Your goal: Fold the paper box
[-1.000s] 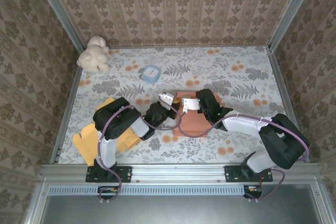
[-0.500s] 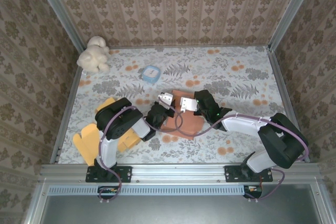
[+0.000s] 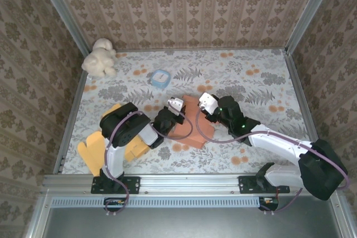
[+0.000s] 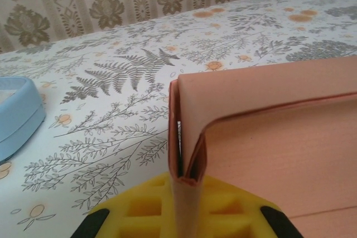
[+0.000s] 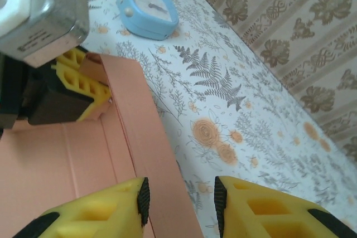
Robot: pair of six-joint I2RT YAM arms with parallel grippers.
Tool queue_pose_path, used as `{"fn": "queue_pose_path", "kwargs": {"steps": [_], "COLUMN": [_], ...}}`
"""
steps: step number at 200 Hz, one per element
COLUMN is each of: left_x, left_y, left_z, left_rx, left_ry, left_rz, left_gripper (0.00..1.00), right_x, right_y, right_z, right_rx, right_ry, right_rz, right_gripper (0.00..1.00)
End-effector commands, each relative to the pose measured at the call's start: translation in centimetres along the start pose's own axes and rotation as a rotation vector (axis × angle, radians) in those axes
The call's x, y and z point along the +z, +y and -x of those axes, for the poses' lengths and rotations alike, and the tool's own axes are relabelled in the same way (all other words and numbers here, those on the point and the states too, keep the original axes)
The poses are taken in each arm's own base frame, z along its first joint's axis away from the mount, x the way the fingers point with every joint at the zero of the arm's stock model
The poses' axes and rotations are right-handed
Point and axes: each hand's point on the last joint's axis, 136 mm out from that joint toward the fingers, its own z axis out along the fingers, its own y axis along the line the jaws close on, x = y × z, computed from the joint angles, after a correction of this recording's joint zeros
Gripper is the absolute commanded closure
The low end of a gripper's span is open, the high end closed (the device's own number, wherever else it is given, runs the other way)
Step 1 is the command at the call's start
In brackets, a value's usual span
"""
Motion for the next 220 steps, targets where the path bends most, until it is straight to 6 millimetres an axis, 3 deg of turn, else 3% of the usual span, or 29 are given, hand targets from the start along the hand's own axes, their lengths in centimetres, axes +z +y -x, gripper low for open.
{"fn": "queue_pose_path", "kwargs": {"steps": [1,54,89,113,146,187,220], "left_x": [-0.7,-1.1,-1.0,-0.7,-0.1,0.4,0.3], "left_y": [-1.6,-2.3,-2.2,-1.4,0.1,0.2,0.1], "left_z": [-0.6,-1.0,-1.2,-1.3,-1.5,-1.4,-1.3], "left_rx": [0.040,0.085,0.096,0.097,0.137,0.214,0.204], "left_ry": [0.024,0.028,0.031,0.035,0.043,0.040,0.039], "left_rz": [-0.148,-0.219,-0.213,-0.158,0.017,0.122,0.096], "left_gripper": [1.00,0.99,0.96,0.92,0.94,0.96,0.81], "right_x": [0.3,2.8,4.4,5.2,6.0,6.5,6.3], "right_y": [-1.1,-0.7,0.5,1.4,2.1,2.7,2.6], "right_z": [1.1,0.4,-2.1,-3.5,-4.7,-5.1,-5.9], "right_rx": [0.232,0.376,0.405,0.406,0.419,0.432,0.431], "right_ry": [-0.001,0.076,0.149,0.173,0.186,0.203,0.226], "right_rz": [-0.034,-0.003,0.030,0.042,0.038,0.034,0.016], "right_gripper": [0.61,0.60,0.60,0.61,0.62,0.62,0.62]}}
